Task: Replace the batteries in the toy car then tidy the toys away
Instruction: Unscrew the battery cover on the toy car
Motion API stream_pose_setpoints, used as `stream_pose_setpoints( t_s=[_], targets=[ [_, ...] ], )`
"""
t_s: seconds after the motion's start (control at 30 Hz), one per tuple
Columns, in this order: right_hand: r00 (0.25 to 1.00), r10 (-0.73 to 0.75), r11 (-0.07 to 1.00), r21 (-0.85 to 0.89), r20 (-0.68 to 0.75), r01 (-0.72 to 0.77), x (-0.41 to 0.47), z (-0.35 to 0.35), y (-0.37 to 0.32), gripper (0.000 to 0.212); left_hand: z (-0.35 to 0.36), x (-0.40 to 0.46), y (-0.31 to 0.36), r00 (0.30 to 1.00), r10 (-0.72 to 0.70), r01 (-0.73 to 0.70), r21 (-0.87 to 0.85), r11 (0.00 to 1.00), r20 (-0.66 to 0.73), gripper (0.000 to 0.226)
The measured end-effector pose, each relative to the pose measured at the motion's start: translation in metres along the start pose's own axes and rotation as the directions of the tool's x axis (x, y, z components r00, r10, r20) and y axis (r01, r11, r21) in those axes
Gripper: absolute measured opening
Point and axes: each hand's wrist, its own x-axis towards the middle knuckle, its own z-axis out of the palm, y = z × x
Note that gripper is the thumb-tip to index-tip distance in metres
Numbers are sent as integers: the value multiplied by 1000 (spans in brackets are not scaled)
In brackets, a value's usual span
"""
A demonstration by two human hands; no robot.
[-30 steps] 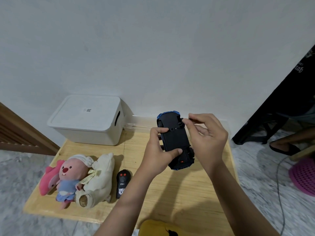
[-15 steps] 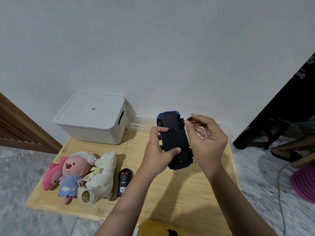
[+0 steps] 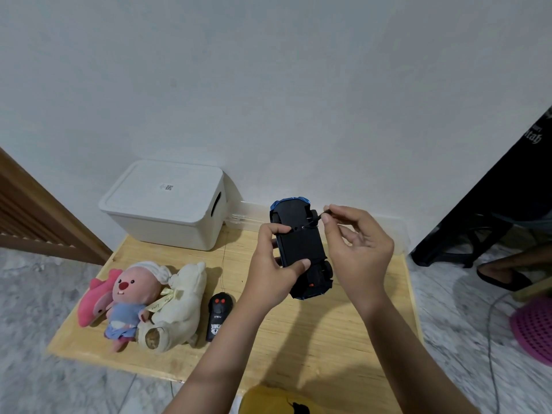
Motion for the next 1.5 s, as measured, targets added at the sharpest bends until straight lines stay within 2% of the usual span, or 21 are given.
stream_pose_setpoints(
  t_s=[0.17, 0.3, 0.53, 0.7, 0.97, 1.1, 1.27, 1.5],
  targets=[
    [999, -15, 999, -30, 40, 16, 1, 0, -2, 17, -3, -1, 1, 1000, 13, -13, -7, 1000, -18, 51],
    [999, -10, 1000, -12, 31, 10, 2, 2, -1, 23, -3, -1, 0, 1000, 21, -21, -11, 1000, -18, 51],
    [997, 68, 998, 6, 37, -68, 3, 5, -4, 20, -4, 1, 0, 999, 32, -33, -24, 999, -39, 52],
    [997, 28, 999, -28, 74, -26, 6, 7, -6, 20, -3, 2, -1, 999, 25, -26, -32, 999, -28, 51],
    [995, 90, 996, 5, 44, -90, 9, 8, -6, 23, -4, 5, -3, 1000, 15, -16, -45, 999, -24, 50],
    [996, 67, 997, -36, 66, -64, 9, 9, -6, 18, -6, 6, -3, 1000, 16, -17, -44, 999, -27, 50],
    [997, 76, 997, -11, 21, -76, 9, 13, -4, 19, -10, 8, -4, 1000, 17, -19, -70, 997, -26, 49],
    [992, 111, 994, -16, 61, -110, 9, 18, -5, 21, -18, 13, -6, 1000, 13, -16, -112, 994, -26, 50]
  ],
)
